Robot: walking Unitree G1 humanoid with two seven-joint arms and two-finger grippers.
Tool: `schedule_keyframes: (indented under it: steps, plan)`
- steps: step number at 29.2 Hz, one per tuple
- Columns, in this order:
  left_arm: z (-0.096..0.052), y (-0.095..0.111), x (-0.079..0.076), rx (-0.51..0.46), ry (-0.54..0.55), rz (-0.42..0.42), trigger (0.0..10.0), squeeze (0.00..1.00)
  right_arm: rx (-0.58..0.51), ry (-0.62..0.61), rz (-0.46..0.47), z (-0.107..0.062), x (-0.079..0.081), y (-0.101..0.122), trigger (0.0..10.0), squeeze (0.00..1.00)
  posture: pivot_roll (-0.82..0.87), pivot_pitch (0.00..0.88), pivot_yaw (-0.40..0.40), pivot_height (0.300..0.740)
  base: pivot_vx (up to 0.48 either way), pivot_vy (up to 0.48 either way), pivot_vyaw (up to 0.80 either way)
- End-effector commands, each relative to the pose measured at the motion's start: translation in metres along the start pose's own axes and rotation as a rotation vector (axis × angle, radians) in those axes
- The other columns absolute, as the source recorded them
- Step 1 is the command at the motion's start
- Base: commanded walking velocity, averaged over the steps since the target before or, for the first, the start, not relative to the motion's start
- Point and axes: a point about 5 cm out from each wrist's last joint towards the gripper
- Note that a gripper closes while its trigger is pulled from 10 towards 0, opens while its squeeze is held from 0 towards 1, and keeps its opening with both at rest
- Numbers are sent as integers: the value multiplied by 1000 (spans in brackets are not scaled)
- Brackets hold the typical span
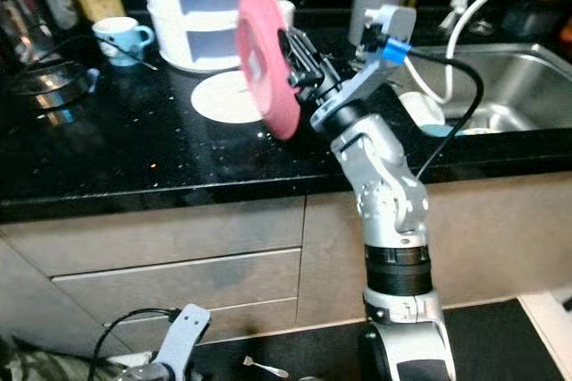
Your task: Kitchen organization
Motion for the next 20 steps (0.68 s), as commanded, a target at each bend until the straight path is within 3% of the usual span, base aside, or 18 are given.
schedule_keyframes:
  steps: [1,2,3,4,20]
  plan:
    - [0,-2,-1,16,-2,6,10000,0,-20,18,-27,1,4,7,1961,0,-32,0,34,740,0,0,0]
    - [0,-2,-1,18,0,5,10000,0,-22,27,-28,1,6,6,9216,0,-31,0,35,740,0,0,0]
    - [0,-2,-1,18,0,5,10000,0,-22,27,-28,1,6,6,9216,0,-31,0,35,740,0,0,0]
    - [0,-2,-1,18,1,2,10000,0,-23,37,-24,1,8,6,10000,0,-31,0,35,740,0,0,0]
    - [0,-3,-1,25,0,-4,10000,0,-28,75,-2,2,15,5,10000,0,-32,0,32,740,0,-368,0]
Point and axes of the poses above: a point about 5 cm out from each wrist's last joint towards the gripper, its own z axis pointing out of the wrist towards the gripper, its own y axis along the axis of the wrist's last joint, x = y × z, and after that the axes turned 8 degrees about z, right-handed
